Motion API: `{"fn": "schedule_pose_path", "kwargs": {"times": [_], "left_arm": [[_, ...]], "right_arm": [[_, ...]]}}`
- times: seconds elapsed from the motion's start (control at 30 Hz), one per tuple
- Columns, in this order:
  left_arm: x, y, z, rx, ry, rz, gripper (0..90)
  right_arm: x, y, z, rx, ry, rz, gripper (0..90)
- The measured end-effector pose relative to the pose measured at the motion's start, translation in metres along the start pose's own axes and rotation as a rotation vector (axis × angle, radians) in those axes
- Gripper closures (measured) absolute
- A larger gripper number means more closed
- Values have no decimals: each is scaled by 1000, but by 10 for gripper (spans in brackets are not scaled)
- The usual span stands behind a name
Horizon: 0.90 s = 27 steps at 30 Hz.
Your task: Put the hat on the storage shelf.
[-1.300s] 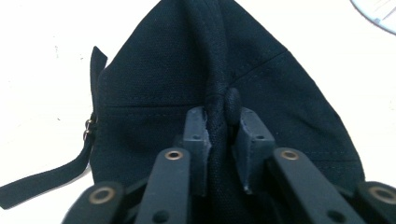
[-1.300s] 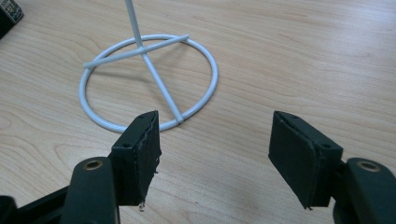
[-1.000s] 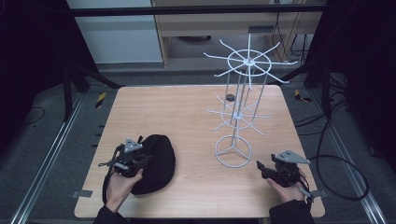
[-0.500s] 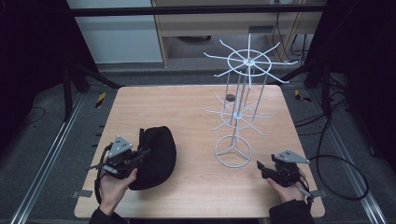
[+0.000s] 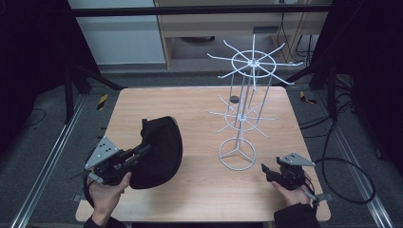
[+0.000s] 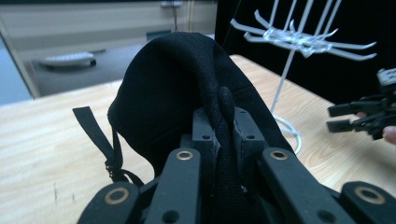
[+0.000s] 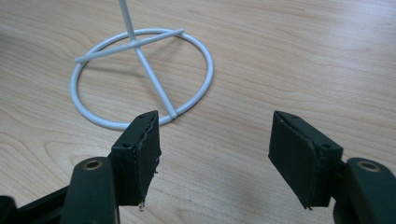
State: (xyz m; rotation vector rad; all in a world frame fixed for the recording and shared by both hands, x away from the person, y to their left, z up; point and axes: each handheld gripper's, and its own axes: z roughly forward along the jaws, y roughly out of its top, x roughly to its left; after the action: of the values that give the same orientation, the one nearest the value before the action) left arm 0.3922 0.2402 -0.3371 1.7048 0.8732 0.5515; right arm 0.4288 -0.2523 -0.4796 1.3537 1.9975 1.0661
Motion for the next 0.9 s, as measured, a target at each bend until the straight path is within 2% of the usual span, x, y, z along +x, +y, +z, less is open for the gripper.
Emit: {"fn": "schedule_pose_path", "kwargs": {"times": [0.1, 0.17, 0.33, 0.63, 0.7, 0.9], "left_arm": [[-6, 6, -3, -35, -10, 31, 815], [-9, 9, -3, -41, -14, 45, 814], [-13, 18, -5, -82, -30, 52, 814], [-18, 46, -11, -205, -80, 44, 814], [-21, 56, -13, -220, -90, 50, 814], [-28, 71, -13, -236, -104, 72, 815]], "right_arm": [[0, 0, 0, 1, -1, -1, 335], [0, -1, 0, -4, -6, -10, 334], [0, -1, 0, -6, -7, -6, 333], [0, 0, -1, -9, -9, -10, 331], [0, 0, -1, -11, -9, -9, 331], [0, -1, -1, -9, -11, -11, 329]]}}
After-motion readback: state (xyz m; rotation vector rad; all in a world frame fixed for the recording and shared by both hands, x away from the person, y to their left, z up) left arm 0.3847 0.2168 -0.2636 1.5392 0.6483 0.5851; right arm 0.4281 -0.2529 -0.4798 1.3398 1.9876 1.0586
